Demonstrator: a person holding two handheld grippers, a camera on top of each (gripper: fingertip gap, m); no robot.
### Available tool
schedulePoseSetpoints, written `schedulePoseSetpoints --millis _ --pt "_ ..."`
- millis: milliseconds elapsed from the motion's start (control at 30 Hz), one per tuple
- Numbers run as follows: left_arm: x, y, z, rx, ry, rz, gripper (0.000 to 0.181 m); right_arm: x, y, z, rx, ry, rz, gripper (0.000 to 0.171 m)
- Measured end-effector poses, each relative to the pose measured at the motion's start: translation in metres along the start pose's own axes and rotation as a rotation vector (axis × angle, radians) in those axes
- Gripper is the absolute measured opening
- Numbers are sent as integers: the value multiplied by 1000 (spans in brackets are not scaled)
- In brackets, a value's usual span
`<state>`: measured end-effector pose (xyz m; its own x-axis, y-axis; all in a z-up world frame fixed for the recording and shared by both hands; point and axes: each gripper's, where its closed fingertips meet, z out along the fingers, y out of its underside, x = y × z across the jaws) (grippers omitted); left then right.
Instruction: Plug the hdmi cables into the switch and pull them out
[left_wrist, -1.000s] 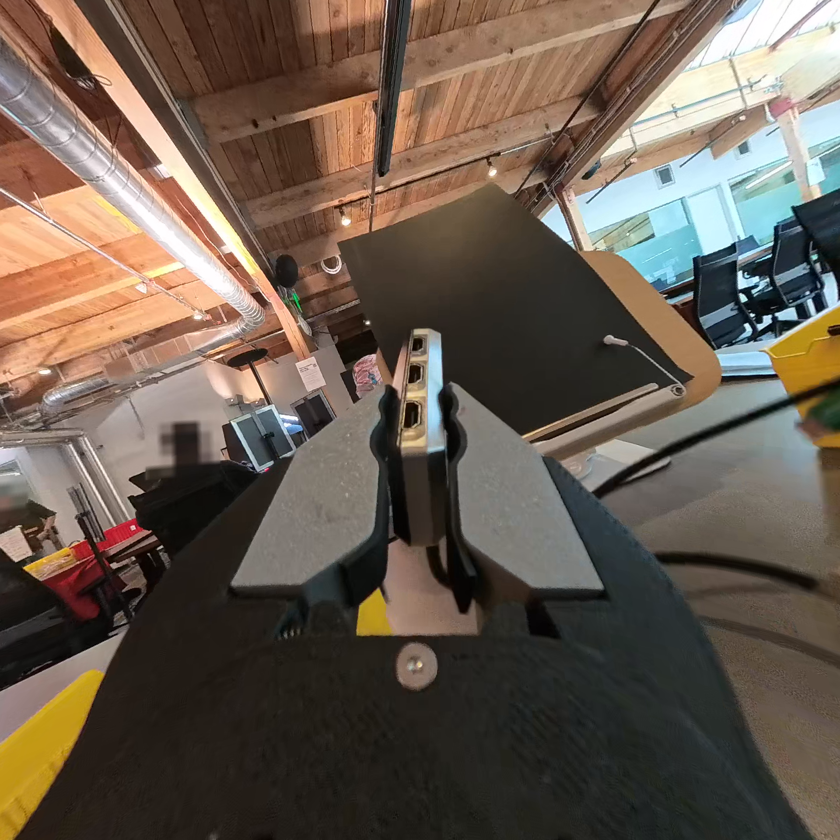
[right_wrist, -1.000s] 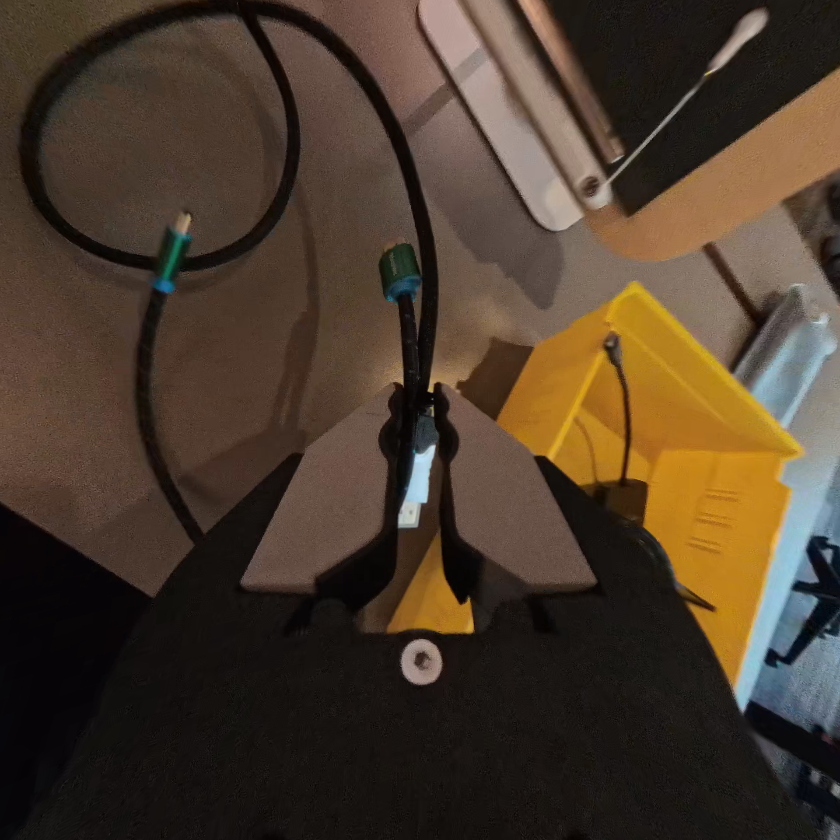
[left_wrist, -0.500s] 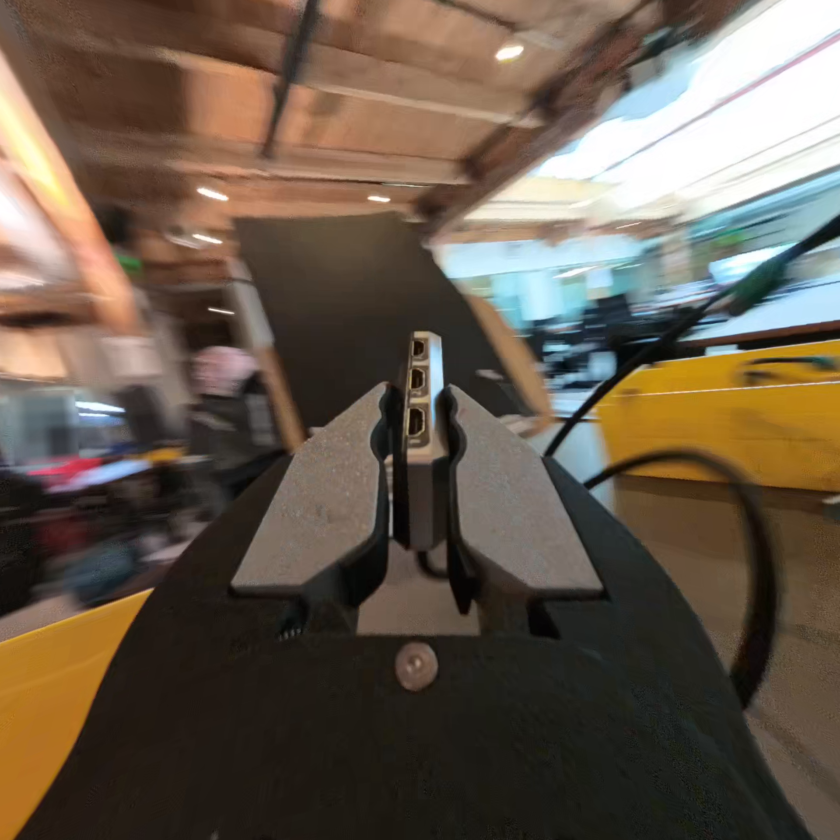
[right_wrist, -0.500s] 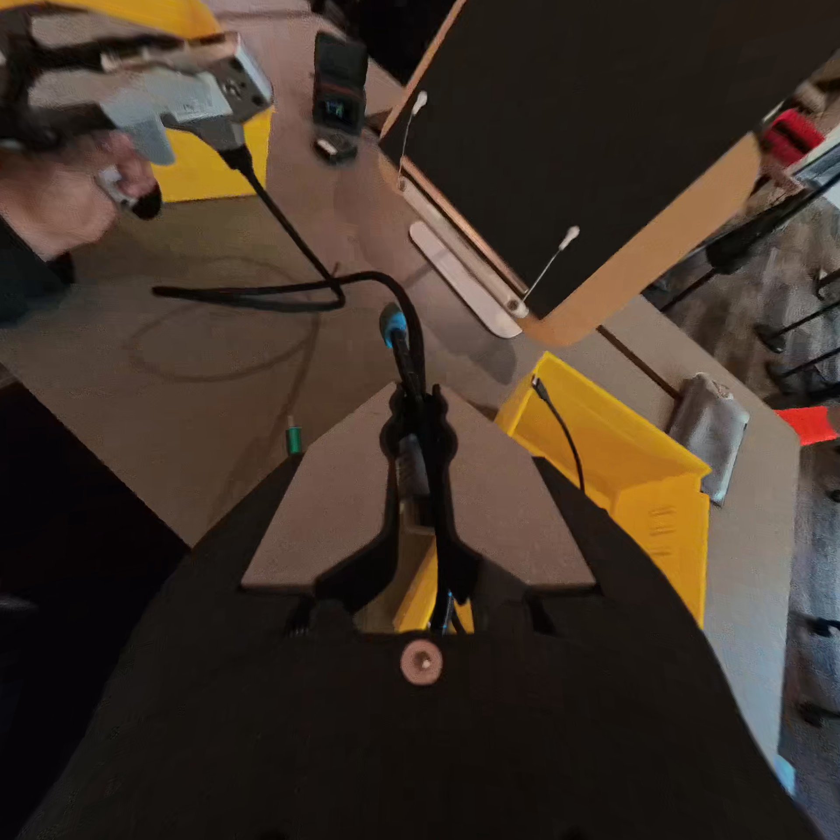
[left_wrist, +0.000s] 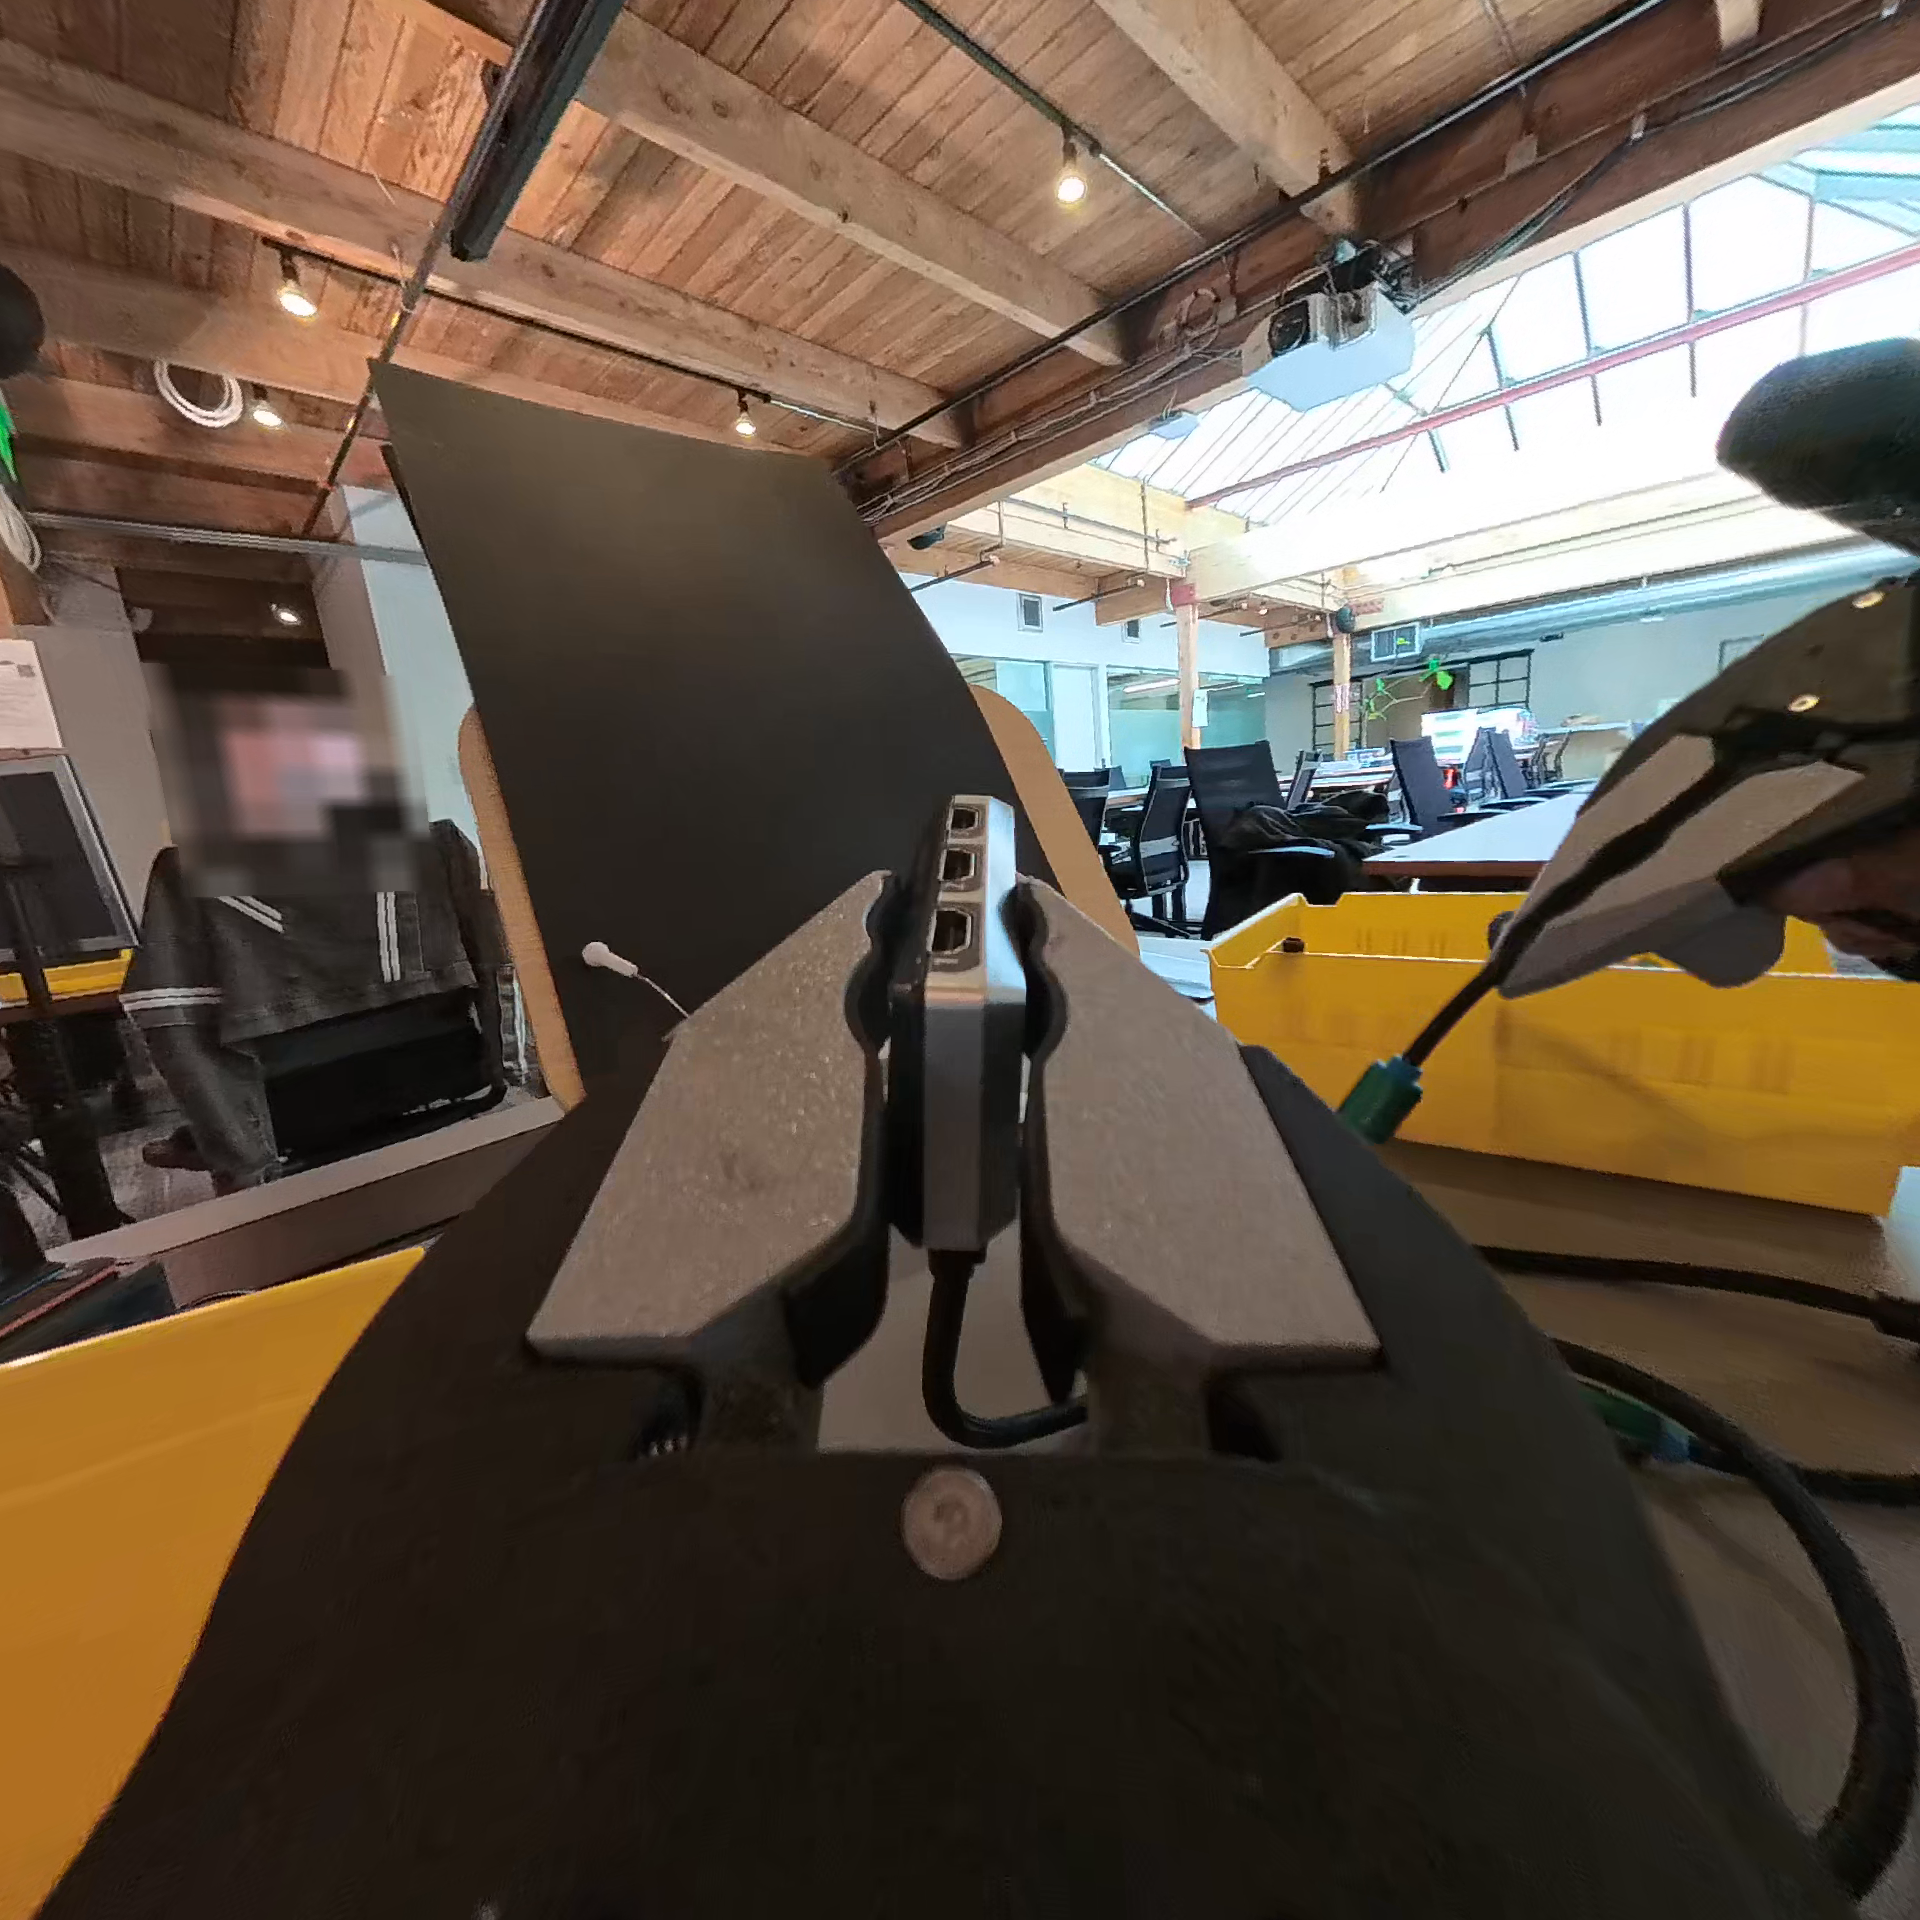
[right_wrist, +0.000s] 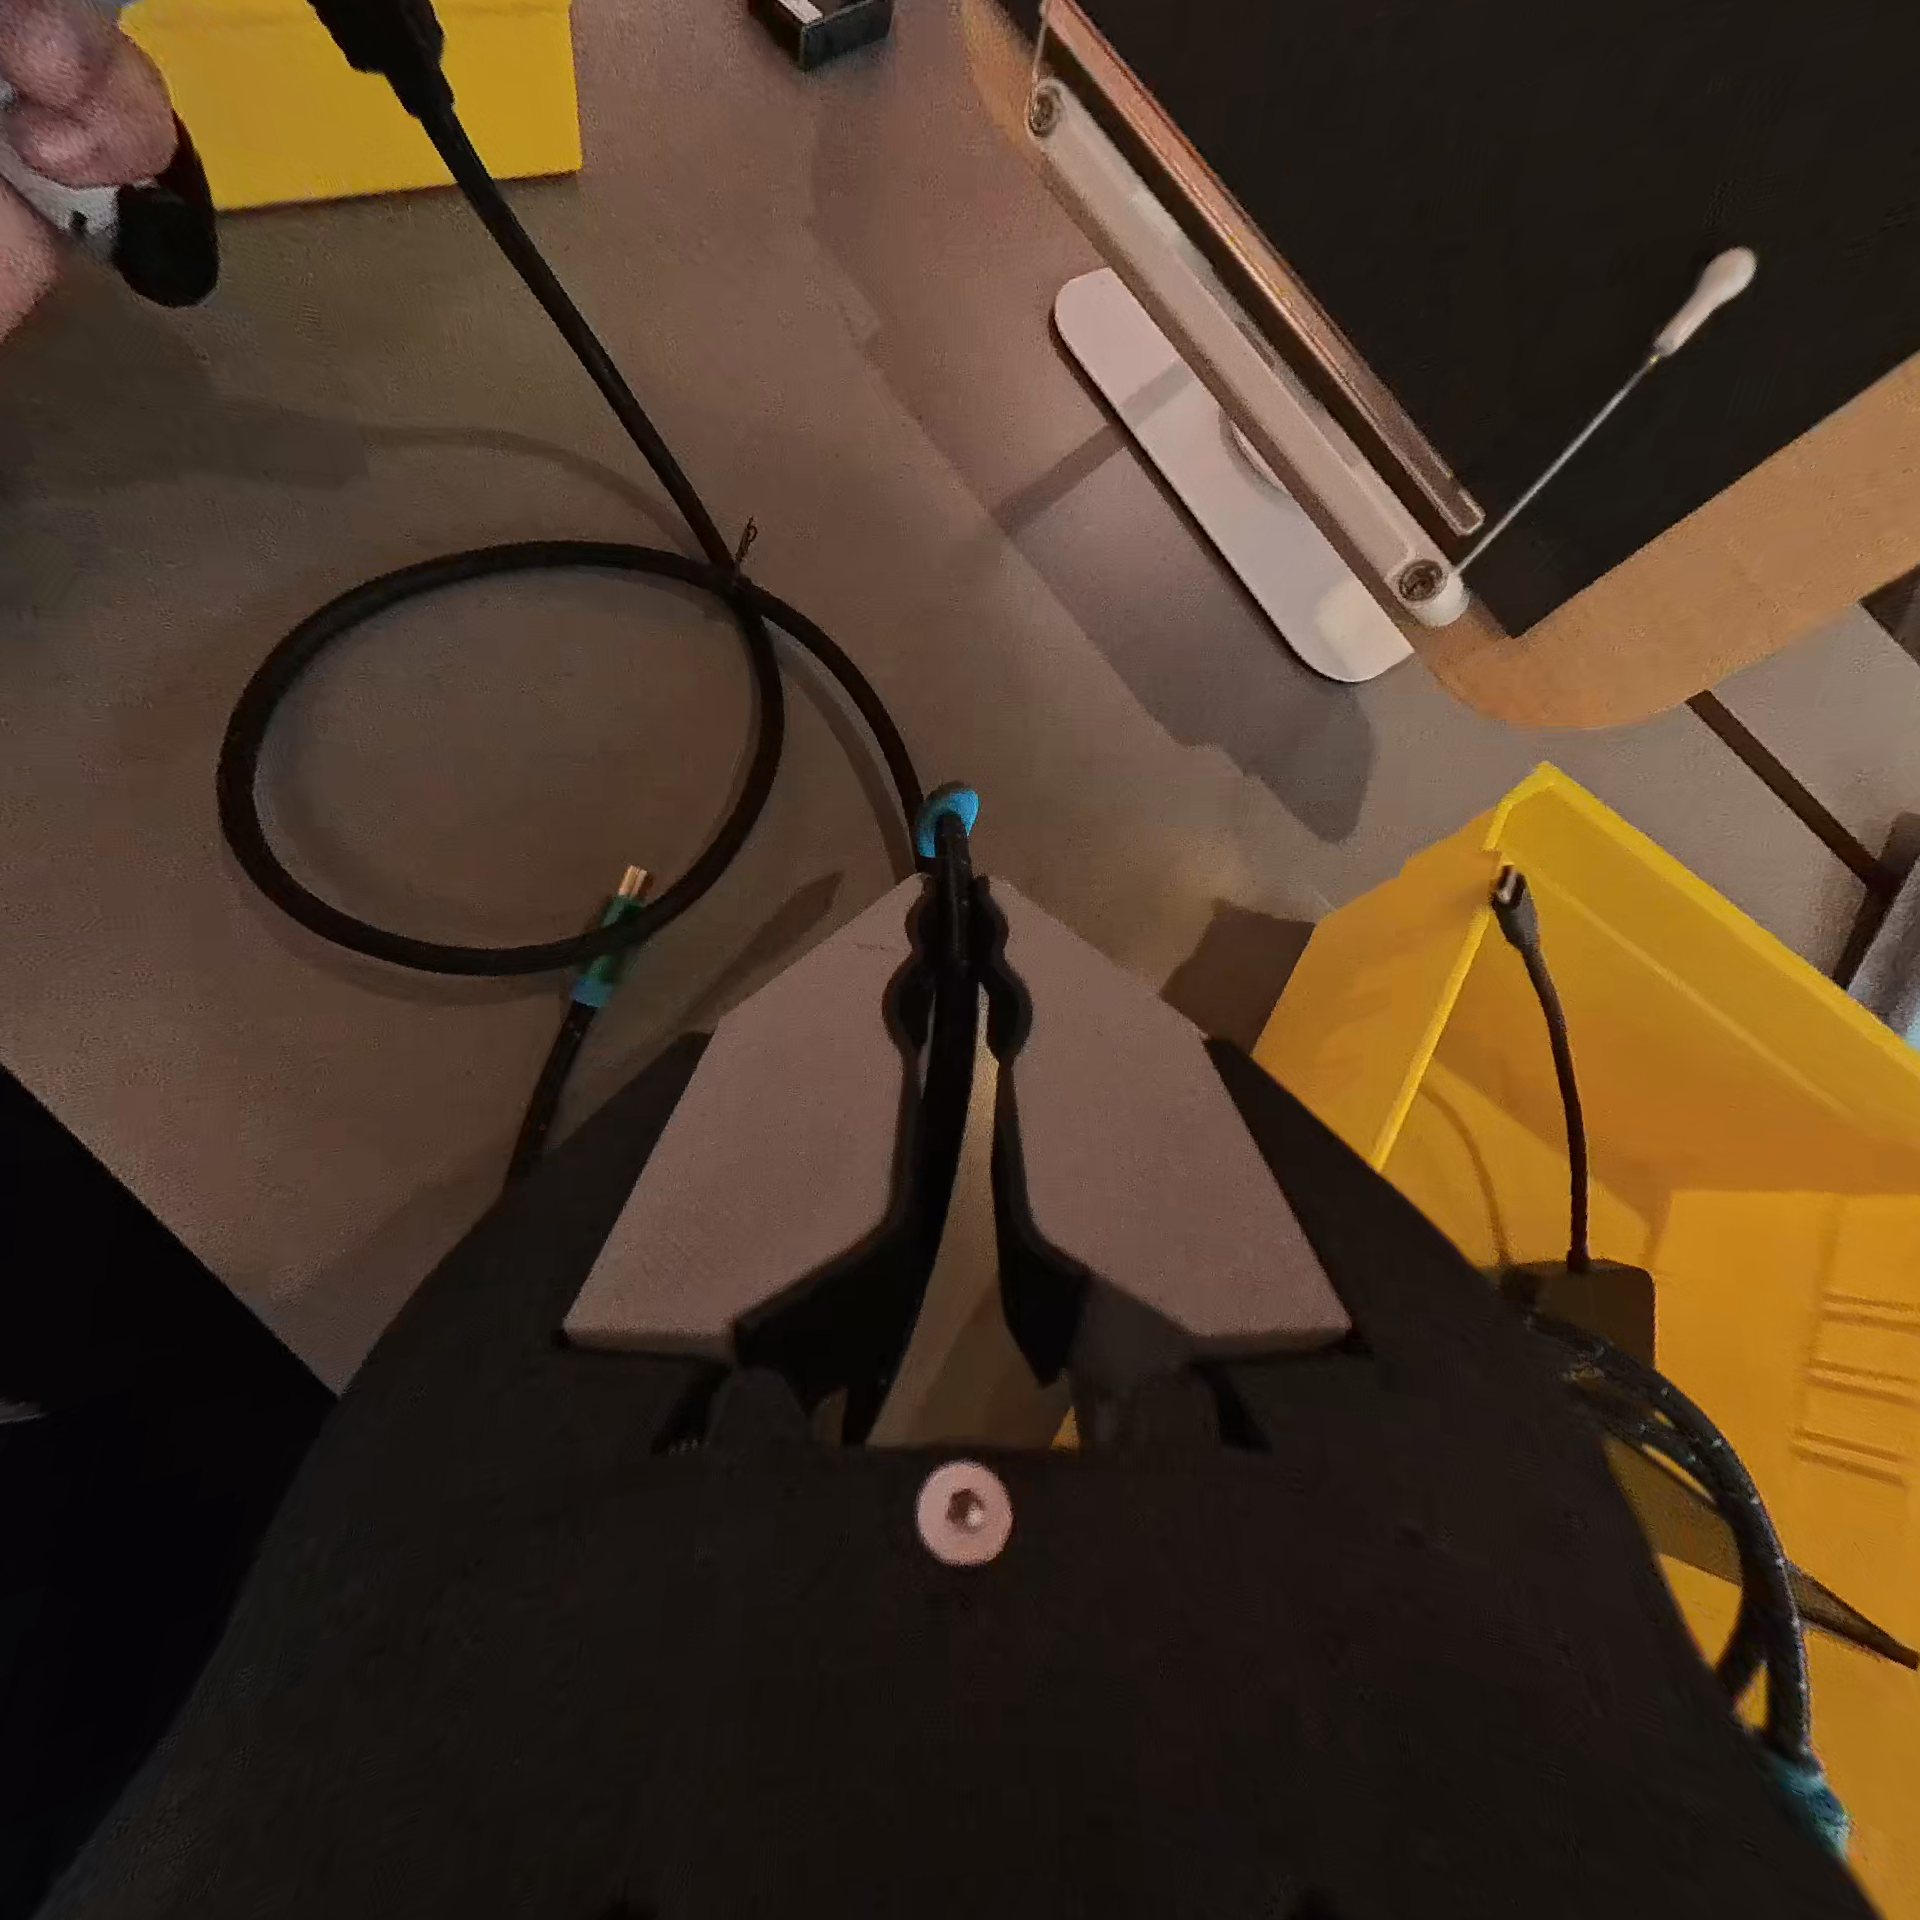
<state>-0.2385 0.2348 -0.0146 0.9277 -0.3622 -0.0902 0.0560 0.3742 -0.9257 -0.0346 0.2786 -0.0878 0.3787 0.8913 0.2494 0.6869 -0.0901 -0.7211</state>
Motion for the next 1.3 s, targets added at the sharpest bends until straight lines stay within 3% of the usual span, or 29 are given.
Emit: schedulePoseSetpoints --millis 167,233,300,367,433,633,733,800,900,1000,1133,1233,1300 --pt "7 4 3 -33 -12 112 19 7 15 -9 -3 -21 45 3" --pt "1 10 4 -80 -88 205 19 -2 12 -20 30 -88 61 4" --pt "-8 18 3 -147 -189 348 19 -18 -2 -40 101 -179 65 3" --pt "-4 21 5 -169 -213 466 19 -36 -22 -70 193 -304 72 3" --pt "4 24 7 -182 -192 540 19 -34 -42 -101 273 -320 66 3" --pt "18 28 8 -188 -144 593 19 67 -73 -193 444 21 93 2" --pt "17 28 8 -189 -147 583 19 130 -71 -243 610 257 145 2" --pt "17 27 8 -187 -147 585 19 153 -59 -260 704 317 151 2" --pt "18 28 8 -190 -145 592 19 172 -11 -234 627 288 202 3" --pt "19 28 8 -190 -139 593 19 149 46 -187 472 21 225 3" --pt "23 32 10 -201 -124 607 19 141 143 -123 39 -6 124 4" --pt "32 34 11 -195 -81 624 19 123 167 -91 -184 -76 51 5" --pt "46 38 12 -191 22 575 19 96 173 -73 -328 -219 51 8"
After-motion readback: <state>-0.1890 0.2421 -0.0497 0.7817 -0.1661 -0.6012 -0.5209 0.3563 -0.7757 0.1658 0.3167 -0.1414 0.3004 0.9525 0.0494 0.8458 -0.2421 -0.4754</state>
